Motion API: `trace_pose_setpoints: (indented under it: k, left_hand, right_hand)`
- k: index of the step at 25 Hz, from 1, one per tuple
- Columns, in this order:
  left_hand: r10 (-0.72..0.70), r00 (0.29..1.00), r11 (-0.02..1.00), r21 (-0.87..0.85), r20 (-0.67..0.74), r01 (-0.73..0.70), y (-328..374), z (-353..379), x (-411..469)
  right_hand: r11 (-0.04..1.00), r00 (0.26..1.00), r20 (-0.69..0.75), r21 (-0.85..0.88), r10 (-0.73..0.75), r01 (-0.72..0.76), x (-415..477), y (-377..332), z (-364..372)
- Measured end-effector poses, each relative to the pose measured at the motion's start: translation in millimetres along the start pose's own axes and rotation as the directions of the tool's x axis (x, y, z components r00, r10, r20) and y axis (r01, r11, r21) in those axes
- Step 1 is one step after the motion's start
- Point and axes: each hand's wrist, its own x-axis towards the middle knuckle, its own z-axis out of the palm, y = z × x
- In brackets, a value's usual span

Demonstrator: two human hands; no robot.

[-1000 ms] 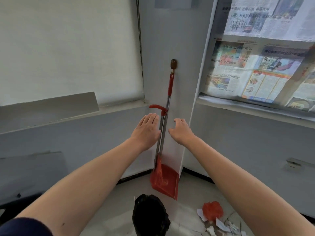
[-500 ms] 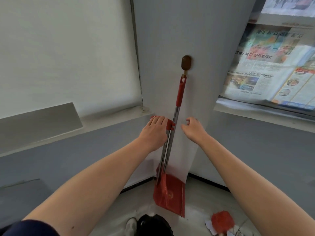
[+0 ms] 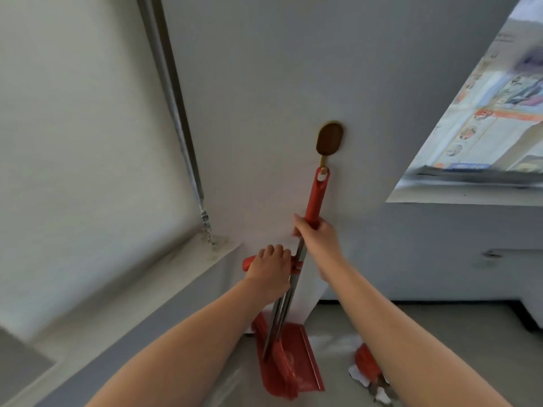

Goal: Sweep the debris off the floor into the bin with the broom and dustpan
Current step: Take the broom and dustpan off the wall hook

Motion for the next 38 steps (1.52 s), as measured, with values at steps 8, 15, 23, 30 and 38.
trace_pose_setpoints:
  k: [8, 15, 23, 30, 38]
  left_hand:
    - [0.076, 0.947, 0.938, -0.344, 0.312, 0.038, -3.9, -7.0, 36.7]
    - [0.145, 0.979, 0.905, -0.42, 0.146, -0.071, 52.8, -51.2, 37.2]
    - [0.19, 0.981, 0.956, -0.233, 0.024, -0.18, 132.8, -63.3, 28.2]
    - [-0.08, 0.991, 0.943, -0.329, -0.111, 0.039, 199.4, 0.5, -34.6]
    - [-0.247, 0.957, 0.902, -0.397, -0.153, 0.169, 286.2, 5.9, -65.8]
  right_hand:
    - [0.976, 0.983, -0.133, 0.194, 0.127, -0.1, -2.7, -16.2, 10.9]
    - [0.954, 0.977, -0.182, 0.256, -0.109, 0.154, -11.7, -38.8, -53.7]
    - [0.907, 0.883, -0.465, 0.344, -0.059, 0.242, 0.3, -17.7, -222.9]
    - [0.876, 0.967, -0.177, 0.417, -0.185, 0.244, -46.0, 34.5, -284.5]
    - [0.941, 0.948, 0.17, 0.255, -0.27, 0.222, -122.3, 110.9, -373.8]
